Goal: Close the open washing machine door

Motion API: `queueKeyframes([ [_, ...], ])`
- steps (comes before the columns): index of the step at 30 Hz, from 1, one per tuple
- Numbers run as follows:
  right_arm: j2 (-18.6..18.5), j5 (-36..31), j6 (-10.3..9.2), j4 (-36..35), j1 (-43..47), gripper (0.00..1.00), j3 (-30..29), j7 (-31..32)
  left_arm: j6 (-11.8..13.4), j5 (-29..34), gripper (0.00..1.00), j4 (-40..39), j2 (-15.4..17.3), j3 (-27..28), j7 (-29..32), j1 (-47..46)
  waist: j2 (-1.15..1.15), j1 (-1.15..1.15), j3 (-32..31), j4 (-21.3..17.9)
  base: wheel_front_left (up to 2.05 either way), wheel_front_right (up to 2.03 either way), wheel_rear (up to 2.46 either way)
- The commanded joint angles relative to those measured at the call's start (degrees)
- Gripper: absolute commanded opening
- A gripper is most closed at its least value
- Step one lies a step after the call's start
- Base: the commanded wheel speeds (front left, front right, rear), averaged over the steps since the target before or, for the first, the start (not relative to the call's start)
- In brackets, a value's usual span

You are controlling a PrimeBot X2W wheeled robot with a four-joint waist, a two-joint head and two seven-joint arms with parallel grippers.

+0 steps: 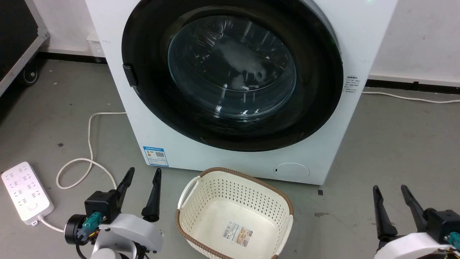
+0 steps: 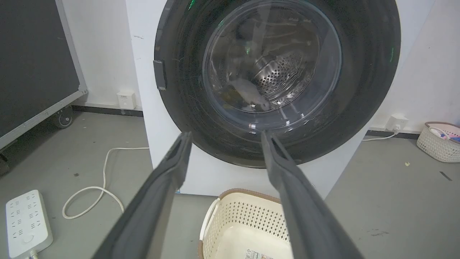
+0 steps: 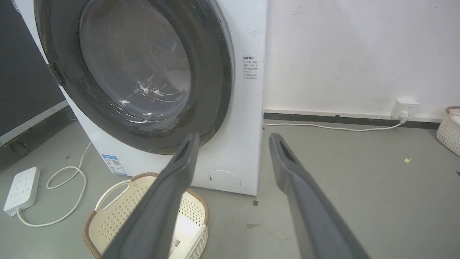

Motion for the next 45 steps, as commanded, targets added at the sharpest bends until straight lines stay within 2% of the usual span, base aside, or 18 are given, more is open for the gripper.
queueKeyframes([
  [1, 0.1, 0.4, -0.04, 0.15, 0.92, 1.0, 0.42, 0.19, 0.13, -0.57, 1.0, 0.15, 0.24, 0.21, -0.16, 0.72, 0.0, 0.0, 0.03, -0.11, 0.0, 0.0, 0.0],
  [17, 0.1, 1.07, -0.04, 1.26, 0.39, 1.0, 2.74, 0.17, 0.81, -2.87, 1.0, 1.0, 0.18, 0.57, -0.68, -0.26, 0.0, 0.0, 0.22, -0.29, 0.0, 0.0, 0.0],
  [18, 0.0, 0.88, 0.0, 1.19, 0.16, 0.0, 2.66, 0.47, 0.56, -2.85, 0.0, 0.98, -0.02, 0.46, -0.29, -0.05, 0.0, 0.0, 0.22, -0.3, 0.0, 0.0, 0.0],
  [45, 0.02, -0.4, -0.01, -0.08, -0.13, 0.0, 3.63, 1.66, 1.54, 0.39, 0.0, -1.96, -1.12, 1.18, 1.69, 1.48, 0.0, 0.0, 0.47, 0.36, 0.0, 0.0, 0.0],
])
